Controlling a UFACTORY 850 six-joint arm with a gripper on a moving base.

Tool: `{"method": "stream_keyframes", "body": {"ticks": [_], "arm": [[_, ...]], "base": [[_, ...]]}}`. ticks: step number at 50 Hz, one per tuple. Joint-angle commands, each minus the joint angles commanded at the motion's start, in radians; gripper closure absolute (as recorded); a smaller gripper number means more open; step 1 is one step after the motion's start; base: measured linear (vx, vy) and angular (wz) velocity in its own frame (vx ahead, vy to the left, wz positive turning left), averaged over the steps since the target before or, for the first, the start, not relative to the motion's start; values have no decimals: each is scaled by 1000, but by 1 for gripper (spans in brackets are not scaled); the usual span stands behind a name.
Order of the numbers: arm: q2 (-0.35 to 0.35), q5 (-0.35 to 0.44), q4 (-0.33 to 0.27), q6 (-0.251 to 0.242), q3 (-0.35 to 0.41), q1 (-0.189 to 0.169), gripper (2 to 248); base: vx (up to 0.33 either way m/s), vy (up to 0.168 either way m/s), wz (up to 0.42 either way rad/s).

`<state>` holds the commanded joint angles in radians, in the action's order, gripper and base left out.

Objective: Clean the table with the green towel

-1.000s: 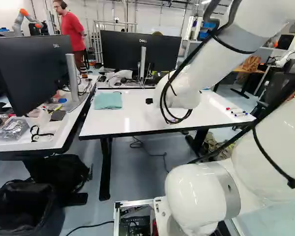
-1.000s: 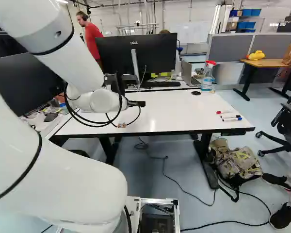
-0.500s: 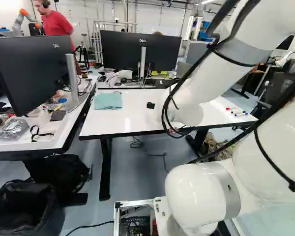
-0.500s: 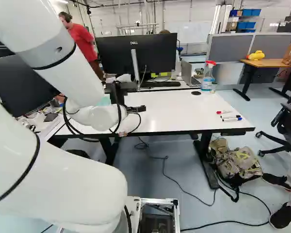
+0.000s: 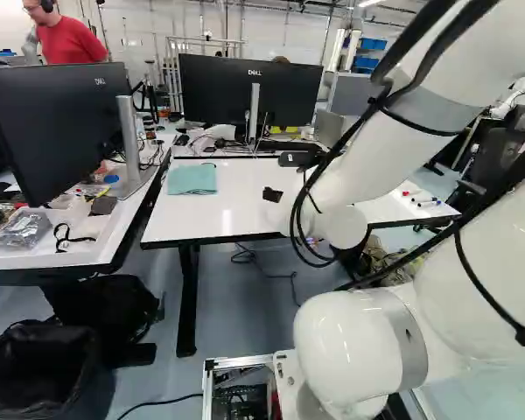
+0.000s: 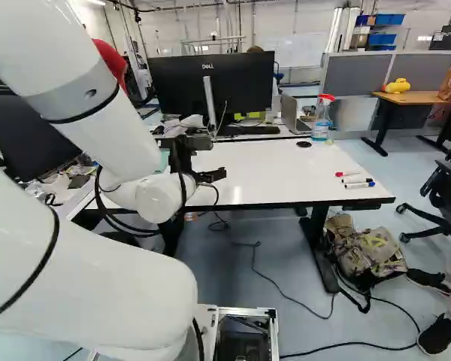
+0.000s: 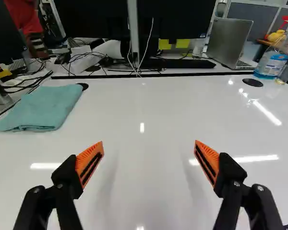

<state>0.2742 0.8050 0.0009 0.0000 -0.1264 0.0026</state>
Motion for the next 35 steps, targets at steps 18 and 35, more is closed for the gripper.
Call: {"method": "stream_keyframes", "body": {"ticks": [18,35], "arm": [[4,52,-1,0,30,-2,3],[5,68,-1,0,39,-3,3]], "base": [[0,0,0],[0,0,0]]}}
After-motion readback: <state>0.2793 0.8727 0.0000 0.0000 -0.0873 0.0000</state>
